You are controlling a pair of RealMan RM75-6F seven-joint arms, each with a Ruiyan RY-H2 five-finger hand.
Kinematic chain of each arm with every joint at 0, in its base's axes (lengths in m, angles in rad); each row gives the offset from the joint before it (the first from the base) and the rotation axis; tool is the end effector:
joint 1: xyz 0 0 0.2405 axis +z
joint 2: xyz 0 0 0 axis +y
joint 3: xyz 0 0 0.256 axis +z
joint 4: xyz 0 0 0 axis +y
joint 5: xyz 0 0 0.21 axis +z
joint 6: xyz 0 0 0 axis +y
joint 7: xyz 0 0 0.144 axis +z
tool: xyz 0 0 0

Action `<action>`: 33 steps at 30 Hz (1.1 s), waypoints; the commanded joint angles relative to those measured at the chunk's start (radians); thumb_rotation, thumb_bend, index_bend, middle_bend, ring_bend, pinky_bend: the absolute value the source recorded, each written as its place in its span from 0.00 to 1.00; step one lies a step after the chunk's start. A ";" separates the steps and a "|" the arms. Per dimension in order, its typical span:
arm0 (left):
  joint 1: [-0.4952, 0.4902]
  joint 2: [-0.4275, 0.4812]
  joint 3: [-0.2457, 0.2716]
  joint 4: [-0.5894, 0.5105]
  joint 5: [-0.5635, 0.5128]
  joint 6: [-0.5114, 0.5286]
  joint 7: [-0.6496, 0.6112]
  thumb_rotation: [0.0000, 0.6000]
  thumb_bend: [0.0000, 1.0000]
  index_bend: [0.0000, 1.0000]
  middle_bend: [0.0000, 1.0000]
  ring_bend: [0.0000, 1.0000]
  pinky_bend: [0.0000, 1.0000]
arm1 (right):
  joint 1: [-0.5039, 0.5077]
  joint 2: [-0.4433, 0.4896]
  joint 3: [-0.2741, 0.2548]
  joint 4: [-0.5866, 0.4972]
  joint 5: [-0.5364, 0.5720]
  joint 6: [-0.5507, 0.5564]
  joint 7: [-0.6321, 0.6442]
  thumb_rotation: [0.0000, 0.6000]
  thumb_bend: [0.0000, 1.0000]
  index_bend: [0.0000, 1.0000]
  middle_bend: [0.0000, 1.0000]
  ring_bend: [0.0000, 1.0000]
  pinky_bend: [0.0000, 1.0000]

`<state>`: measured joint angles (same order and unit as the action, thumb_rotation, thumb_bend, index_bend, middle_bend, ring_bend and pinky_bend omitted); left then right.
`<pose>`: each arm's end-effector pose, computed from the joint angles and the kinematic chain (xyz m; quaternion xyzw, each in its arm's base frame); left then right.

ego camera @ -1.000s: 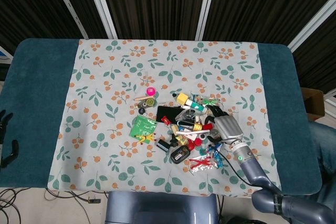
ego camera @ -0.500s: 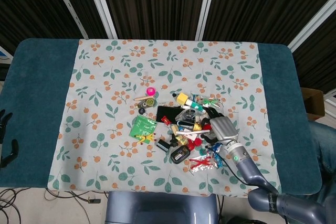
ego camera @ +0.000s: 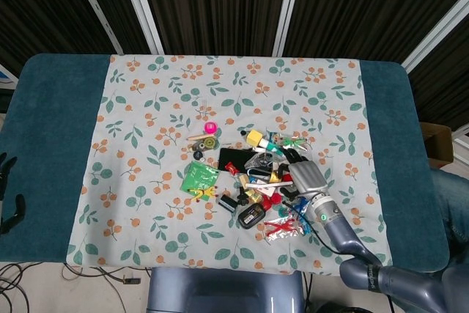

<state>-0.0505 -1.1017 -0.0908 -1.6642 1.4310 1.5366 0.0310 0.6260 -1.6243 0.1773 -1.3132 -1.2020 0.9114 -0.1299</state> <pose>-0.3111 0.1774 0.1760 -0.5482 -0.3870 -0.3958 0.6270 -0.1998 -0.3339 -0.0339 0.7039 -0.4546 0.3656 0.4053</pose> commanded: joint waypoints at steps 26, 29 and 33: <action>-0.001 0.000 -0.001 -0.001 -0.004 -0.001 0.000 1.00 0.57 0.05 0.00 0.00 0.09 | 0.020 -0.028 -0.011 0.032 0.012 -0.013 -0.006 1.00 0.40 0.56 0.07 0.04 0.23; -0.001 0.001 -0.002 -0.001 -0.005 -0.001 -0.001 1.00 0.57 0.05 0.00 0.00 0.09 | 0.019 -0.028 -0.015 0.033 0.007 -0.013 -0.001 1.00 0.40 0.57 0.07 0.04 0.23; -0.001 0.001 -0.002 -0.001 -0.005 -0.001 0.000 1.00 0.57 0.05 0.00 0.00 0.09 | 0.017 -0.026 -0.022 0.033 -0.002 -0.011 0.004 1.00 0.40 0.58 0.07 0.04 0.23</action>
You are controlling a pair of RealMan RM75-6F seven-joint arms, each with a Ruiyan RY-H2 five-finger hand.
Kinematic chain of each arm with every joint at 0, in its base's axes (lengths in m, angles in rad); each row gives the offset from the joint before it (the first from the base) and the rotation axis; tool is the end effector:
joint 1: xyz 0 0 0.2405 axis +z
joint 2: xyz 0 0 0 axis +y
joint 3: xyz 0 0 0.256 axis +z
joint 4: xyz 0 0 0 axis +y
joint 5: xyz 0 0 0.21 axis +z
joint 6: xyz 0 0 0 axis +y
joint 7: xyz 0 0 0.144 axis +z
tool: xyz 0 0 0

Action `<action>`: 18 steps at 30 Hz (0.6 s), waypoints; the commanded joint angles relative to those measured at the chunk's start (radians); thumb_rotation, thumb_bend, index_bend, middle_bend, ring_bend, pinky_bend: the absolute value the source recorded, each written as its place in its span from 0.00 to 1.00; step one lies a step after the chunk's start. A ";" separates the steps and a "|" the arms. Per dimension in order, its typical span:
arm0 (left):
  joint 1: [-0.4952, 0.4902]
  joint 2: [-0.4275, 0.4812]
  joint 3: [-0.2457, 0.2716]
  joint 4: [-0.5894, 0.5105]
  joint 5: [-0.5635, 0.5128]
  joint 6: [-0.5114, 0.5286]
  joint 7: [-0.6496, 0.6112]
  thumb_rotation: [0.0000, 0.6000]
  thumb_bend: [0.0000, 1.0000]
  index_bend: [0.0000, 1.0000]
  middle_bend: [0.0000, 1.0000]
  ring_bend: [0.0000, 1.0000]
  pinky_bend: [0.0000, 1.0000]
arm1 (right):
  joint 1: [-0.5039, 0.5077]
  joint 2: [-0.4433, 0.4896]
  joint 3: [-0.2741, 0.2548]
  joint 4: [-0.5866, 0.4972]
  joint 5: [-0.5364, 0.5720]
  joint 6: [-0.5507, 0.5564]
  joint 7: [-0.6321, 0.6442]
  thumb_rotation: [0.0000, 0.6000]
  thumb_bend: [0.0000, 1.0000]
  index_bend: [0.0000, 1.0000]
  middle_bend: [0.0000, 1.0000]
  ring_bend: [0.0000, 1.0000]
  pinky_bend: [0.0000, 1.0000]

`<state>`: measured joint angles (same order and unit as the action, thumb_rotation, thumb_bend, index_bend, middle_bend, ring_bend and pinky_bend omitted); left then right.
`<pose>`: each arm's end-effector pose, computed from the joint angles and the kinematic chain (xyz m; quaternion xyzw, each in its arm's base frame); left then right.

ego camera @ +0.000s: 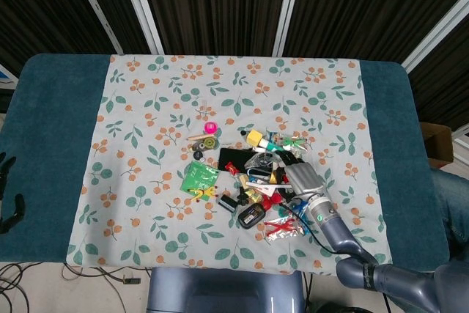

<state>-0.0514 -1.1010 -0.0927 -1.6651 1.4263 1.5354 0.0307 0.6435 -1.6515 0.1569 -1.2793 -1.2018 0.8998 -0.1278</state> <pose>-0.3113 0.1780 0.1765 -0.5467 -0.3877 -0.3956 0.6279 -0.1992 -0.3330 -0.0448 0.7145 -0.4516 0.3558 0.3987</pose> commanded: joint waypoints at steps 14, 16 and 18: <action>0.000 0.002 -0.001 -0.002 -0.002 -0.002 -0.005 1.00 0.57 0.05 0.00 0.00 0.09 | 0.001 0.003 -0.002 -0.002 -0.007 -0.002 0.017 1.00 0.46 0.61 0.08 0.04 0.23; -0.001 0.002 -0.001 -0.003 -0.002 -0.002 -0.005 1.00 0.57 0.05 0.00 0.00 0.09 | 0.002 0.004 -0.001 -0.005 -0.007 -0.003 0.019 1.00 0.48 0.62 0.08 0.04 0.23; -0.001 0.002 -0.001 -0.004 -0.002 -0.002 -0.004 1.00 0.57 0.05 0.00 0.00 0.09 | 0.003 0.005 0.000 -0.007 -0.007 -0.004 0.022 1.00 0.49 0.62 0.08 0.04 0.23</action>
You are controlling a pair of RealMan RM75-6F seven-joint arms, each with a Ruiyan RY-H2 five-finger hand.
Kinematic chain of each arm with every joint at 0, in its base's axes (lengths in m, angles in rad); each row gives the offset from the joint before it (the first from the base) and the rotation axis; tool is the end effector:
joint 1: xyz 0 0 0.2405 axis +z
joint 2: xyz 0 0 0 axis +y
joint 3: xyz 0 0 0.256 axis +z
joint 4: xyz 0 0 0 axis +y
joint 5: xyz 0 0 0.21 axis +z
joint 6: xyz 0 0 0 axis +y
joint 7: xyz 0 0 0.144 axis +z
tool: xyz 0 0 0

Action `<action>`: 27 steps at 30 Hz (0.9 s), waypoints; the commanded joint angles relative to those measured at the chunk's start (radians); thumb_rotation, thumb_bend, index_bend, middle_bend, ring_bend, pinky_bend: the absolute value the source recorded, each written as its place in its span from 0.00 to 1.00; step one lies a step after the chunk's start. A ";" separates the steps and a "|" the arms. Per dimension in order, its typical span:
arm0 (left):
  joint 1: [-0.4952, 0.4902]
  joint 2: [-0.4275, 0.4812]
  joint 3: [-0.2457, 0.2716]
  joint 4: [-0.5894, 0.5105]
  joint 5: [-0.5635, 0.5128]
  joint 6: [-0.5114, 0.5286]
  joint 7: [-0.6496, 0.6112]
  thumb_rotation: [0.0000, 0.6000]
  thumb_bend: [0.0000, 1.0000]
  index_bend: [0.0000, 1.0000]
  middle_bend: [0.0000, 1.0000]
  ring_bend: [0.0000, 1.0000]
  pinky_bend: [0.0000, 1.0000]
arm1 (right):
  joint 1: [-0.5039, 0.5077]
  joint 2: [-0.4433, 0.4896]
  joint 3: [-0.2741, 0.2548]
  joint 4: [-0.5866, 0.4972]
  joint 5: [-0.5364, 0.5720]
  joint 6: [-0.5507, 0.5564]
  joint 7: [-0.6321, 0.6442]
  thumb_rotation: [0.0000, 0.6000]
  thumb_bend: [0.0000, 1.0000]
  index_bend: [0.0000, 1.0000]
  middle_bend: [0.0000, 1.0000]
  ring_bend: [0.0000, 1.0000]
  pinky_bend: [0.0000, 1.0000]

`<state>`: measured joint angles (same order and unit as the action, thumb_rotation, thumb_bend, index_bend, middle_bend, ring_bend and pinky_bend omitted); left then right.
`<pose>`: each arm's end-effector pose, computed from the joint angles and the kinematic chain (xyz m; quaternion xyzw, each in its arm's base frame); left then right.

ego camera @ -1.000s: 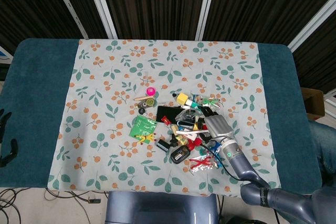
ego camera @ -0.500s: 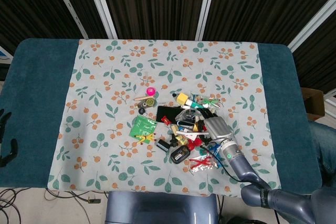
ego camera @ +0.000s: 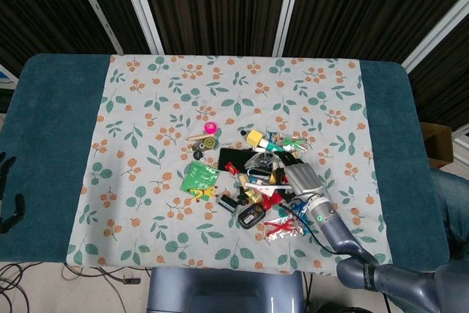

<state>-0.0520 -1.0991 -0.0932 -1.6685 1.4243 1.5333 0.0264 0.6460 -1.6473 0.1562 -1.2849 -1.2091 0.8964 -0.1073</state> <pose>-0.3110 0.1783 0.1766 -0.5455 -0.3901 -0.3968 0.6267 -0.1974 -0.3329 -0.0445 0.7135 -0.4559 0.3600 0.3919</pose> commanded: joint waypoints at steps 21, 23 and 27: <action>0.001 0.002 0.001 -0.002 0.001 0.000 -0.007 1.00 0.57 0.05 0.00 0.00 0.09 | -0.011 0.148 0.044 -0.193 -0.009 -0.018 0.159 1.00 0.51 0.64 0.08 0.04 0.23; 0.001 0.002 0.002 -0.002 0.002 0.000 -0.006 1.00 0.57 0.05 0.00 0.00 0.09 | -0.013 0.182 0.052 -0.226 -0.013 -0.028 0.199 1.00 0.51 0.64 0.08 0.04 0.23; 0.002 0.001 0.002 -0.002 0.004 0.003 -0.008 1.00 0.57 0.05 0.00 0.00 0.09 | -0.017 0.245 0.073 -0.284 -0.021 -0.046 0.287 1.00 0.51 0.64 0.08 0.04 0.23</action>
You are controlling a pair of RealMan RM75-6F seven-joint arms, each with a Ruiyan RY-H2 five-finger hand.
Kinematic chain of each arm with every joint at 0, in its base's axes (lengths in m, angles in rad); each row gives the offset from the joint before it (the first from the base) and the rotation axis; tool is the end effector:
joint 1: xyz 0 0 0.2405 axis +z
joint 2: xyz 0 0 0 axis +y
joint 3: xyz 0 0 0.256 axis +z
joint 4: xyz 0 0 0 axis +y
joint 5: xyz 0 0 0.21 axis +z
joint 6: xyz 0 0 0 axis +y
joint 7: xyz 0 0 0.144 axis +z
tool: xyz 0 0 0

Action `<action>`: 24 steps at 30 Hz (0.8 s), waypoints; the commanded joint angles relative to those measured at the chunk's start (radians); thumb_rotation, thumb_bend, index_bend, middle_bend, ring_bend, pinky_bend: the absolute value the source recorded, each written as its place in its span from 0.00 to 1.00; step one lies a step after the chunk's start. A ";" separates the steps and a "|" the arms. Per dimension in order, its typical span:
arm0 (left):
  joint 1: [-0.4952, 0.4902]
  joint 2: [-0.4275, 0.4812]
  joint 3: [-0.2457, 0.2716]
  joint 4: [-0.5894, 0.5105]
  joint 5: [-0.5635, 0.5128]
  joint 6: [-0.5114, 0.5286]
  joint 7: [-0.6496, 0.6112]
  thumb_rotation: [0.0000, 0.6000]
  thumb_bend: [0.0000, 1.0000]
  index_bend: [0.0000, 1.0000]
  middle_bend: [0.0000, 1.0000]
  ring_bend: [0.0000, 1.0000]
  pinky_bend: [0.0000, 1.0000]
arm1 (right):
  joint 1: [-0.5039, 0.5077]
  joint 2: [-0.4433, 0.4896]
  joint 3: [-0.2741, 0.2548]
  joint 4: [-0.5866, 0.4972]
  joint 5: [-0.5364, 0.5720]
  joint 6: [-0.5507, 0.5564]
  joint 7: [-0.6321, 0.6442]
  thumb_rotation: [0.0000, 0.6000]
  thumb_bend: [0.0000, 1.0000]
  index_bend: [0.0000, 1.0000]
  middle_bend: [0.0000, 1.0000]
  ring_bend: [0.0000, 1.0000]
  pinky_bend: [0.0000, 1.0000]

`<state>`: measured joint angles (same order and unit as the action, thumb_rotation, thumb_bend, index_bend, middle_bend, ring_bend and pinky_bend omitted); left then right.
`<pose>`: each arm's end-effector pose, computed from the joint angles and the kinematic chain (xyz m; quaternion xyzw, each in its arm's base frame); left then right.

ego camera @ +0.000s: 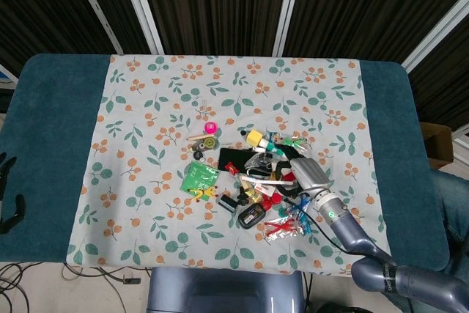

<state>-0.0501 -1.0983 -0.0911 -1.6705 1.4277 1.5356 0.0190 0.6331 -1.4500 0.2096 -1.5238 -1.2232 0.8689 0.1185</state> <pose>-0.3106 0.1773 0.1765 -0.5445 -0.3921 -0.3995 0.6246 -0.1759 -0.3321 0.0068 0.6596 -0.5296 0.4236 0.3241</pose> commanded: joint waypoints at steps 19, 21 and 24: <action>0.003 0.001 0.000 -0.003 0.001 0.003 -0.005 1.00 0.57 0.05 0.00 0.00 0.09 | -0.034 0.326 0.121 -0.163 -0.235 -0.068 0.834 1.00 0.51 0.65 0.08 0.04 0.23; 0.003 0.001 0.001 -0.003 0.001 0.004 -0.004 1.00 0.57 0.05 0.00 0.00 0.09 | -0.037 0.346 0.111 -0.151 -0.287 -0.044 0.928 1.00 0.51 0.65 0.08 0.04 0.23; 0.003 0.000 0.000 -0.004 0.001 0.005 -0.004 1.00 0.57 0.05 0.00 0.00 0.09 | -0.037 0.367 0.092 -0.125 -0.358 0.003 1.066 1.00 0.51 0.65 0.08 0.04 0.23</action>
<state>-0.0470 -1.0979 -0.0909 -1.6744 1.4290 1.5401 0.0148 0.6039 -1.1302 0.3154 -1.6699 -1.4848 0.8202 1.0430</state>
